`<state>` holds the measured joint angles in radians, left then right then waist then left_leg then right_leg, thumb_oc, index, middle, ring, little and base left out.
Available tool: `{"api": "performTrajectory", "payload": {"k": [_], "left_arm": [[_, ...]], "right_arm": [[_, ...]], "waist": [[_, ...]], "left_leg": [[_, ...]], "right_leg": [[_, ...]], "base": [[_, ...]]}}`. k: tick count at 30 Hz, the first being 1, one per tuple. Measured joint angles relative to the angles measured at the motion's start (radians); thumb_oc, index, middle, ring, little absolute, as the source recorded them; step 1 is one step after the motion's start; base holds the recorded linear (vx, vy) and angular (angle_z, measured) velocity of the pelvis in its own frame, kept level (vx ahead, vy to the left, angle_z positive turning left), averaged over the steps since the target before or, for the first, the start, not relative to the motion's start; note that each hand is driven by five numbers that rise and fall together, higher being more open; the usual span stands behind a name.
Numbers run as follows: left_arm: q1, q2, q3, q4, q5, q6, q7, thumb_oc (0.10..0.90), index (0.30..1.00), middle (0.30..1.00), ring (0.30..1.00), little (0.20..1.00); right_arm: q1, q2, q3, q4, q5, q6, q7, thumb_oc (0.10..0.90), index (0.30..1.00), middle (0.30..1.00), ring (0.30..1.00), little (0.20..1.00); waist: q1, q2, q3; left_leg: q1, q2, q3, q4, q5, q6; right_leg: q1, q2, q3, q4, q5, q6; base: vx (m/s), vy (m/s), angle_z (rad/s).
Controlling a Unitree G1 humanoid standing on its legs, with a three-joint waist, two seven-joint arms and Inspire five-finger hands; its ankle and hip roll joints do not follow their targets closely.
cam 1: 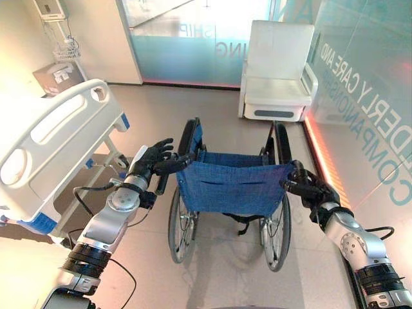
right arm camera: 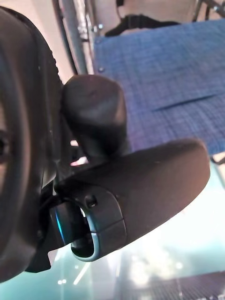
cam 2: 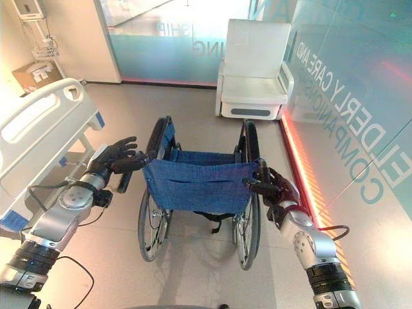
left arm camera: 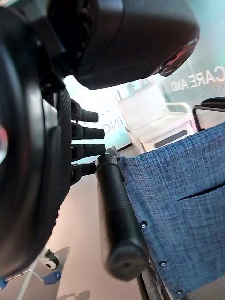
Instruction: Push the wheelchair next to the bed
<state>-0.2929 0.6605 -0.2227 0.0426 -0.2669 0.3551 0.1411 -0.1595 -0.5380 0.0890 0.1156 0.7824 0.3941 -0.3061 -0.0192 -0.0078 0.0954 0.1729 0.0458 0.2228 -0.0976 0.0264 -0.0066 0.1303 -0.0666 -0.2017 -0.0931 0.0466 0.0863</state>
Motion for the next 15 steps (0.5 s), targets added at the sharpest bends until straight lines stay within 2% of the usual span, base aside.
{"api": "performTrajectory", "payload": {"k": [7, 15], "left_arm": [[0.0, -0.068, -0.008, 0.013, -0.003, -0.015, 0.13, 0.8, 0.9, 0.9, 0.9, 0.9], [0.002, -0.099, -0.028, 0.033, 0.042, -0.019, 0.239, 0.8, 0.9, 0.9, 0.9, 0.9]], "right_arm": [[-0.009, 0.01, 0.008, 0.004, 0.0, 0.0, 0.0, 0.8, 0.9, 0.9, 0.9, 0.9], [-0.009, 0.011, 0.007, 0.005, 0.0, -0.001, -0.001, 0.8, 0.9, 0.9, 0.9, 0.9]], "waist": [[-0.007, 0.0, 0.0], [-0.011, -0.004, 0.002]], "left_leg": [[0.0, 0.001, -0.002, 0.0, 0.0, 0.0], [-0.004, 0.002, -0.016, 0.0, 0.003, -0.004]], "right_leg": [[0.002, 0.001, -0.003, 0.0, 0.0, -0.001], [0.004, 0.001, -0.015, 0.0, -0.002, -0.003]], "base": [[0.0, 0.0, 0.0], [0.0, -0.011, 0.03]]}}
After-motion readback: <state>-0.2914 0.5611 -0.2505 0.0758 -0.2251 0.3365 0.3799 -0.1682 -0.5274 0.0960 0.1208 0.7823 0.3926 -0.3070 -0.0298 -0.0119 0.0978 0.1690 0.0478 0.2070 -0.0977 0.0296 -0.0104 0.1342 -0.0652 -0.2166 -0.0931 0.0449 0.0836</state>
